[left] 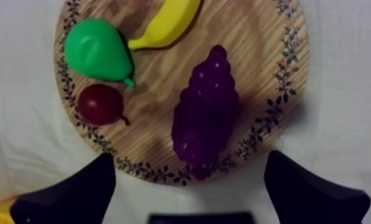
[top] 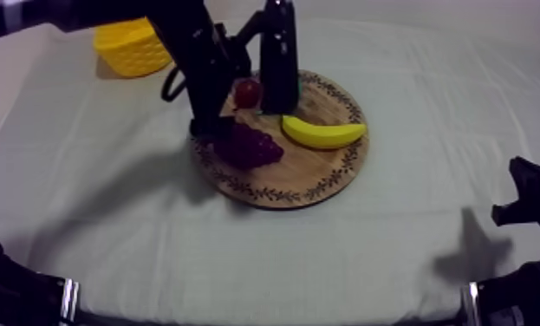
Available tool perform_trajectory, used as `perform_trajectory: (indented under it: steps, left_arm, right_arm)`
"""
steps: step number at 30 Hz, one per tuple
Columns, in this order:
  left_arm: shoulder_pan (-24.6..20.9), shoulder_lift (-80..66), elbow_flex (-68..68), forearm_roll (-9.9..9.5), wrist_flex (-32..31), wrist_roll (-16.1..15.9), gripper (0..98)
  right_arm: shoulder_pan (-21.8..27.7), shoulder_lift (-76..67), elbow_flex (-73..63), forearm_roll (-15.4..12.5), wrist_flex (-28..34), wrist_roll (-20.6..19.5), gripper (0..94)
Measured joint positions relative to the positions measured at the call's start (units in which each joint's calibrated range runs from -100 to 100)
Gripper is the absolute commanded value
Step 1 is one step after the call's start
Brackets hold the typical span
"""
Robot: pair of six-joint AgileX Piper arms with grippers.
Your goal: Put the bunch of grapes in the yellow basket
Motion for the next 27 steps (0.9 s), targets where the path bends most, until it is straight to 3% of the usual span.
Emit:
perform_trajectory:
  steps: [11, 27]
  left_arm:
    - [-0.80, 12.51, -4.75, -0.02, -1.55, 0.83, 94.0]
    - [-1.88, 24.63, -13.58, 0.57, 2.98, 0.91, 94.6]
  right_arm:
    - [0.00, 0.00, 0.00, 0.00, 0.00, 0.00, 0.3]
    - [0.00, 0.00, 0.00, 0.00, 0.05, 0.00, 0.3]
